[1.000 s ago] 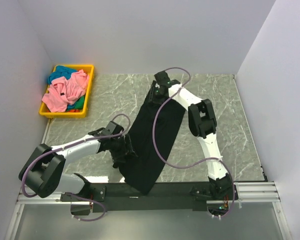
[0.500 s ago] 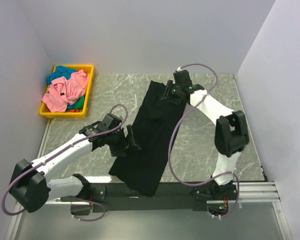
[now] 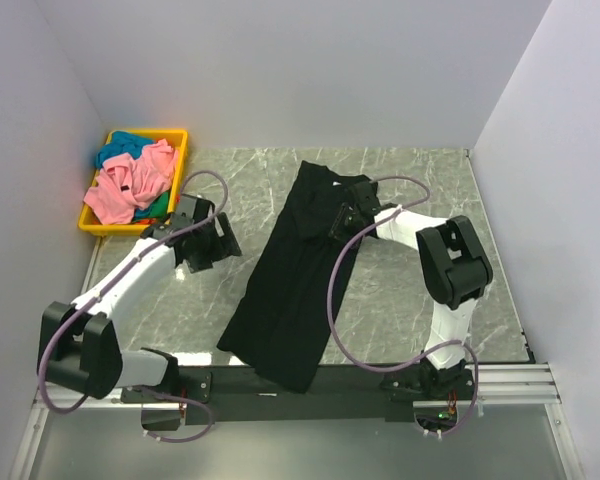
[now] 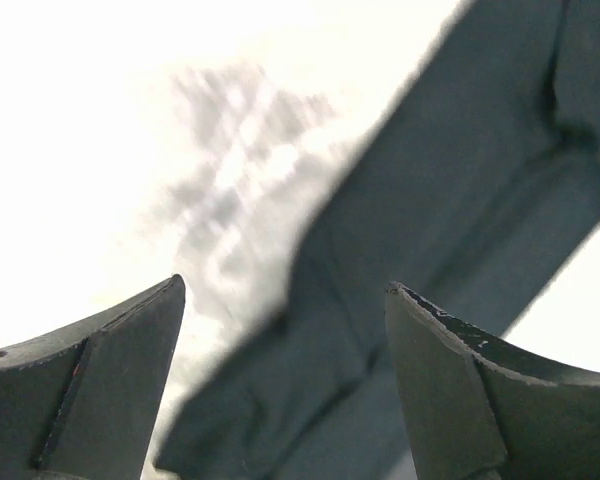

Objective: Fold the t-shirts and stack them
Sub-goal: Fold the tshirt

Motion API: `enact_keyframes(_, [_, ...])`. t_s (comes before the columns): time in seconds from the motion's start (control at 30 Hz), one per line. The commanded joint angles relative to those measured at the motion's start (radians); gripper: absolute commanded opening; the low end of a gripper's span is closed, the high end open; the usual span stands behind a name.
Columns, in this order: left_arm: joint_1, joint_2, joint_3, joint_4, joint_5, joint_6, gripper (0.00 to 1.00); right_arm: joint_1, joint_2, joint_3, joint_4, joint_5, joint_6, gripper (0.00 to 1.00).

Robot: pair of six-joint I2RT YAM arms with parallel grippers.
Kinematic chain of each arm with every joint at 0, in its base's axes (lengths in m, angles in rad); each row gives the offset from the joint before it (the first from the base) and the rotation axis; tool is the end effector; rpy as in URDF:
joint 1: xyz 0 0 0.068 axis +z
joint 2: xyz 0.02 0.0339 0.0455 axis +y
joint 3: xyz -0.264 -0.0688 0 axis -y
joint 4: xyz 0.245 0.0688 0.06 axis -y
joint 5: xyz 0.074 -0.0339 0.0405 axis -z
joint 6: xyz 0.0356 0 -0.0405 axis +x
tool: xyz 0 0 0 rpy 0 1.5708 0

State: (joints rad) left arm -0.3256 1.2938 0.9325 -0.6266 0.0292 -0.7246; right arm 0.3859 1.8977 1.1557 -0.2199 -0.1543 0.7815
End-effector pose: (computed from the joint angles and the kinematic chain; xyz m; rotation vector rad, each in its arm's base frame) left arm 0.2446 -0.0837 0.2455 -0.5078 2.5693 -0.4269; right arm 0.3577 0.1512 0.1526 0.4570 2.6073 0.6290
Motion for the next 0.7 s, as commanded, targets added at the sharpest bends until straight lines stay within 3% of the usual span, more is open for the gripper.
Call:
enact_keyframes(0.0, [0.045, 0.039, 0.061, 0.09, -0.083, 0.12, 0.87, -0.01, 0.093, 0.074, 0.03, 0.041, 0.029, 0.38])
enact_keyframes(0.23, [0.098, 0.116, -0.001, 0.209, -0.078, 0.146, 0.86, -0.07, 0.244, 0.268, -0.102, 0.039, -0.03, 0.39])
enact_keyframes(0.57, [0.111, 0.145, -0.038, 0.228, 0.057, 0.133, 0.87, -0.165, 0.377, 0.663, -0.326, 0.094, -0.162, 0.4])
enact_keyframes(0.67, [0.093, 0.145, -0.052, 0.203, 0.095, 0.123, 0.88, -0.167, 0.345, 0.711, -0.367, 0.102, -0.212, 0.42])
